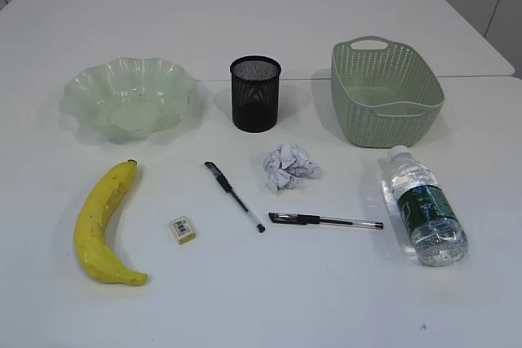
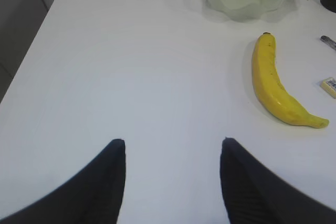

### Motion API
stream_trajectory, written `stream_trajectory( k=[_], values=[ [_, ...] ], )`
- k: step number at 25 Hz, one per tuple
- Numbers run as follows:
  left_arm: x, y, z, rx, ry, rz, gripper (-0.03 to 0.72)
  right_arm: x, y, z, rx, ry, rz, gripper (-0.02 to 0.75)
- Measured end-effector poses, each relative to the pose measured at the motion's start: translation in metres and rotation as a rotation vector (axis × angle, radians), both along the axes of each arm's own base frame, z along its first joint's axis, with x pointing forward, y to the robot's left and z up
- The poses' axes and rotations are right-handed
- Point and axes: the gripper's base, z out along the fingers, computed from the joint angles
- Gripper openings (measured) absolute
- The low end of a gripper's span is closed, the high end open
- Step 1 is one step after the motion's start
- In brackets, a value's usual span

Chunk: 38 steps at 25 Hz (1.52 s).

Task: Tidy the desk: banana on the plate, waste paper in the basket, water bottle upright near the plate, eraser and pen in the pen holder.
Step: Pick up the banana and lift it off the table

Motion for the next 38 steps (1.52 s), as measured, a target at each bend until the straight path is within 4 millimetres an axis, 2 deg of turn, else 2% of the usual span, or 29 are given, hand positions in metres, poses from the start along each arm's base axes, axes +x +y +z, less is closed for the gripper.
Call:
stream_trajectory(
  k=[22,27,30,33,38],
  values=[
    [0.0,0.0,0.0,0.0,0.0,0.0,0.403,0.0,0.007,0.0,0.07,0.001,0.046,0.585],
    [0.0,0.0,0.0,-0.003,-0.004,-0.003,0.403,0.002,0.007,0.01,0.115,-0.09,0.024,0.586],
    [0.002,-0.004,0.009,-0.032,-0.047,-0.028,0.403,0.005,0.007,0.013,0.126,-0.111,0.019,0.586],
    [0.012,-0.007,0.019,-0.051,-0.031,-0.054,0.403,0.015,0.007,0.016,0.126,-0.055,0.014,0.585],
    [0.046,-0.008,0.037,-0.055,0.066,-0.061,0.403,0.036,0.009,0.029,0.141,0.031,0.014,0.585]
  ],
)
